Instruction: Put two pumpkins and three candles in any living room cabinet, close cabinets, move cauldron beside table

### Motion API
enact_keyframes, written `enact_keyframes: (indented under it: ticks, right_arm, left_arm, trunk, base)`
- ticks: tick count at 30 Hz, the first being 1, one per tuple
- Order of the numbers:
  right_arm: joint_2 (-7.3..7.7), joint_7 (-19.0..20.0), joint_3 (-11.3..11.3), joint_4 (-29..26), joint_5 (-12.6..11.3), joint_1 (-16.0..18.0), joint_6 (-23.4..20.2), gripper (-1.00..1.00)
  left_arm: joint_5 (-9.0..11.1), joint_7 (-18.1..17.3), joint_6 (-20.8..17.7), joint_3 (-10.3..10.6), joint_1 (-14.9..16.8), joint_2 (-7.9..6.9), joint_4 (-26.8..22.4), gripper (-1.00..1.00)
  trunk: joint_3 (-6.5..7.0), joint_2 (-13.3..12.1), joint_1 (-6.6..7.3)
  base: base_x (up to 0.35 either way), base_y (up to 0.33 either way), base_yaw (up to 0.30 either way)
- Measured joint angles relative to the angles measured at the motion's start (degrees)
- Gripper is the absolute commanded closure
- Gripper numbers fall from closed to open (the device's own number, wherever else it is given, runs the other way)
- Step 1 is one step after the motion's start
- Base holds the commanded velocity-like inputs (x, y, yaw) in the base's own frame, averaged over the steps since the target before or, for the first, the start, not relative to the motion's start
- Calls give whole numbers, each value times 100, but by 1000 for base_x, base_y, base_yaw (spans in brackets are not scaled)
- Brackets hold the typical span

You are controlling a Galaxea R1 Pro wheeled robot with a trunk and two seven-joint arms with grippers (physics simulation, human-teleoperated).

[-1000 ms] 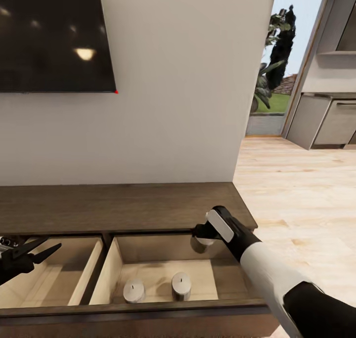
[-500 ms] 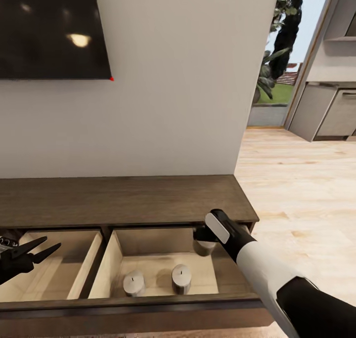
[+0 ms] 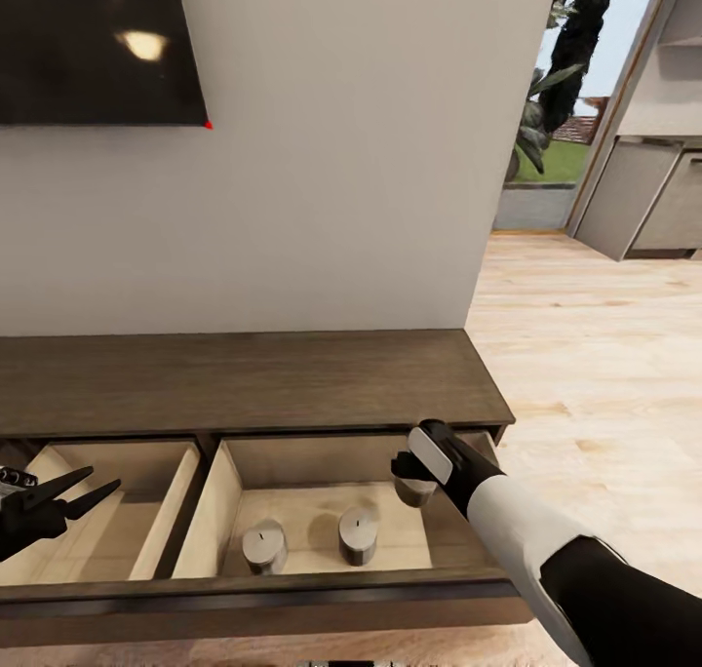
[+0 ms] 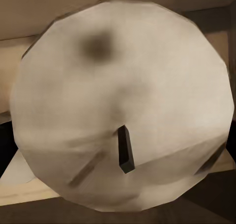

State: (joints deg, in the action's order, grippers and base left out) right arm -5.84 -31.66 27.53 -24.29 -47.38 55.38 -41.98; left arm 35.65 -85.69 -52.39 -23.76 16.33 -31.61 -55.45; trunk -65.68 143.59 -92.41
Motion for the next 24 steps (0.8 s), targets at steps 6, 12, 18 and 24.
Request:
enact_keyframes:
  ticks: [6, 12, 18, 24]
  right_arm:
    - [0, 15, 6, 20, 11, 3, 29, 100]
    - [0, 18, 6, 28, 1, 4, 34, 100]
    - [1, 25, 6, 34, -1, 4, 33, 100]
    - [1, 24, 6, 132, -4, 2, 28, 100]
  left_arm:
    - [-31, -408, 7, 2, -6, -13, -12, -100]
    - [-45, -409, 9, -3, -12, -28, -16, -100]
    - [3, -409, 7, -20, -24, -36, -6, -100]
    - [14, -409, 0, -29, -26, -44, -1, -100]
  trunk:
    - [-89, 6, -10]
    - [-89, 6, -10]
    - [-89, 6, -10]
    - [-200, 12, -23]
  base:
    - [0, 0, 0]
    - [0, 0, 0]
    - [0, 0, 0]
    - [0, 0, 0]
